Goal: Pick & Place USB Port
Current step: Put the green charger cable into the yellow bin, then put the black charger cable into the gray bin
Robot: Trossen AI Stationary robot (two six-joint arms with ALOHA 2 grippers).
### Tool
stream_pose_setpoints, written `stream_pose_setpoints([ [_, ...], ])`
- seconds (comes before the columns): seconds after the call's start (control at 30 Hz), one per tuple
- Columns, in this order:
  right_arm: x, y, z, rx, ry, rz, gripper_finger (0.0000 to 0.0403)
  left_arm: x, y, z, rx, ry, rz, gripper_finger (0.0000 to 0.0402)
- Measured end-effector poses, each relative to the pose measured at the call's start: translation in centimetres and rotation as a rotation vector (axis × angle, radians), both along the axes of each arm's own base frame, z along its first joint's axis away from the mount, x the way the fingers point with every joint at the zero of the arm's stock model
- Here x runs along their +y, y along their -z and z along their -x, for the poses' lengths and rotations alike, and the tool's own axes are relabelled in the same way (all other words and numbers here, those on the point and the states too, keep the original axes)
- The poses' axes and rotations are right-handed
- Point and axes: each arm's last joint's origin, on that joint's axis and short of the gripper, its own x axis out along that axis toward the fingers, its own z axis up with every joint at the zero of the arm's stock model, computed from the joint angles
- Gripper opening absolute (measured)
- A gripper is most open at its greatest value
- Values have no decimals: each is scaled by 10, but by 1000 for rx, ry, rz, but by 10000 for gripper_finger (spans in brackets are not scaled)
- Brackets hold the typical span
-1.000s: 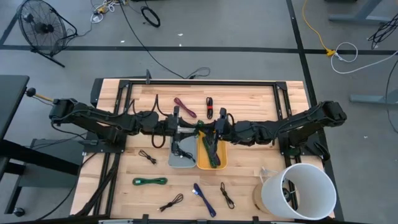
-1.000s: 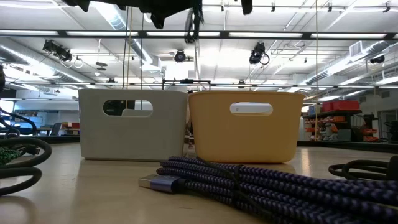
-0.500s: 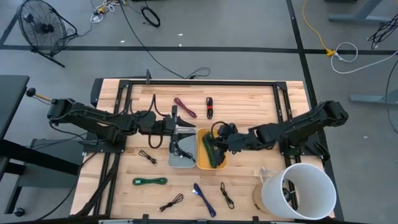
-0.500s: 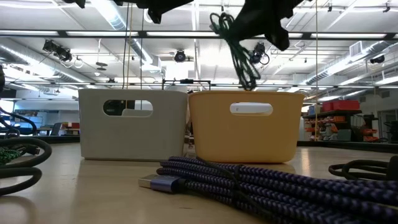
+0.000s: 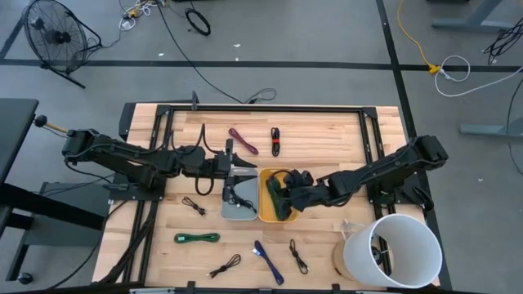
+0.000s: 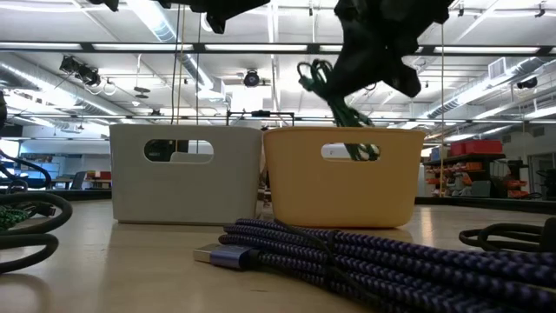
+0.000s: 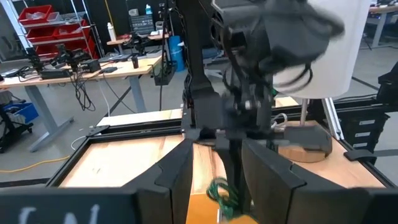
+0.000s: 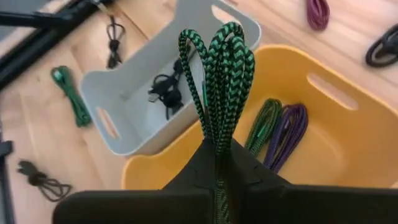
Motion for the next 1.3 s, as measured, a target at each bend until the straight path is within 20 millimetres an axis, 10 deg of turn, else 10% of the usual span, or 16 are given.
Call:
stream_pose_setpoints([
  [0.77,-20,16,-5,100,54,176,187,0,0,0,-1,-1,-1,142],
  [1.3,-163,-10,1,120,229,223,151,0,0,0,-3,-1,5,142],
])
